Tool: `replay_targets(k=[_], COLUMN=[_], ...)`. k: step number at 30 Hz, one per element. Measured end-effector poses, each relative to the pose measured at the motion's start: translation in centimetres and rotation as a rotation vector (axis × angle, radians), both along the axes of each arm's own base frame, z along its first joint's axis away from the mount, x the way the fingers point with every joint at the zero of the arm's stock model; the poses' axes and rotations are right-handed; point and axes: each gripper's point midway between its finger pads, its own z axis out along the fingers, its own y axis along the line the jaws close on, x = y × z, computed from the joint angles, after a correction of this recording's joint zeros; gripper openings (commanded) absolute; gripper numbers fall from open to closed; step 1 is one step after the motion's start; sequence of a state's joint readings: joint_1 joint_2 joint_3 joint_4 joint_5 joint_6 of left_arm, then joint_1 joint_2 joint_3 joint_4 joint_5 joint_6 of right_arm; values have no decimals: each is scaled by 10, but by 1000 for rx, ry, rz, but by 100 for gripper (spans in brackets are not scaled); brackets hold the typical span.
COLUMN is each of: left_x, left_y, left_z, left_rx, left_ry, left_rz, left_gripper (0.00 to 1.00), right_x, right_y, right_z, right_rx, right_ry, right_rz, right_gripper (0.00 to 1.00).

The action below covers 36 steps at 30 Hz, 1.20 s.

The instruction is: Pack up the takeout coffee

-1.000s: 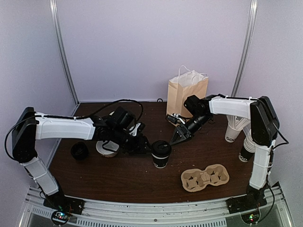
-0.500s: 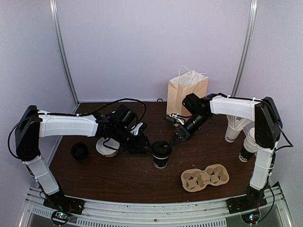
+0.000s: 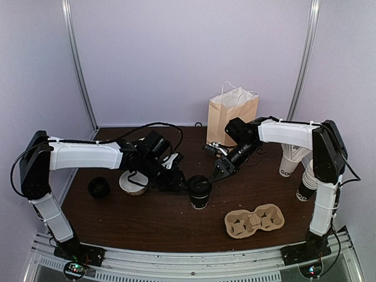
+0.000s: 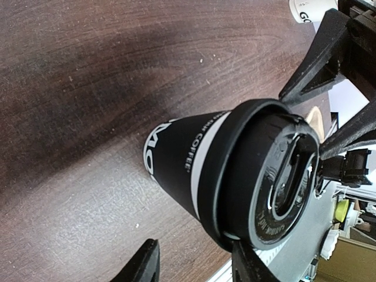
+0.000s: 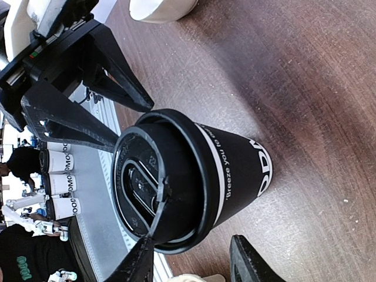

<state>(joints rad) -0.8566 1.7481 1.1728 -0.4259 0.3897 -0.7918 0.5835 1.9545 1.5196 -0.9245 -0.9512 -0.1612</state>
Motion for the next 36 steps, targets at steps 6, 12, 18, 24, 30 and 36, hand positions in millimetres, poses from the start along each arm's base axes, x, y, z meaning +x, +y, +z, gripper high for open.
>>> replay_targets(k=[6, 12, 18, 24, 30, 36], left_x=[0, 3, 3, 4, 3, 6], left_y=[0, 0, 3, -2, -9, -16], left_z=[2, 17, 21, 25, 31, 46], left_rx=[13, 20, 45, 22, -27, -77], left_ry=[-6, -97, -172, -195, -221, -284], left_rz=[-9, 0, -8, -32, -65, -104], left_gripper=[43, 44, 46, 47, 50, 53], right_x=[-2, -5, 4, 9, 9, 3], right_y=[1, 2, -6, -15, -15, -20], right_z=[2, 5, 5, 7, 7, 3], right_rx=[14, 33, 34, 36, 36, 22], right_ry=[16, 26, 21, 17, 15, 13], right_rz=[5, 13, -10, -34, -34, -33], right_gripper=[47, 56, 61, 61, 61, 54])
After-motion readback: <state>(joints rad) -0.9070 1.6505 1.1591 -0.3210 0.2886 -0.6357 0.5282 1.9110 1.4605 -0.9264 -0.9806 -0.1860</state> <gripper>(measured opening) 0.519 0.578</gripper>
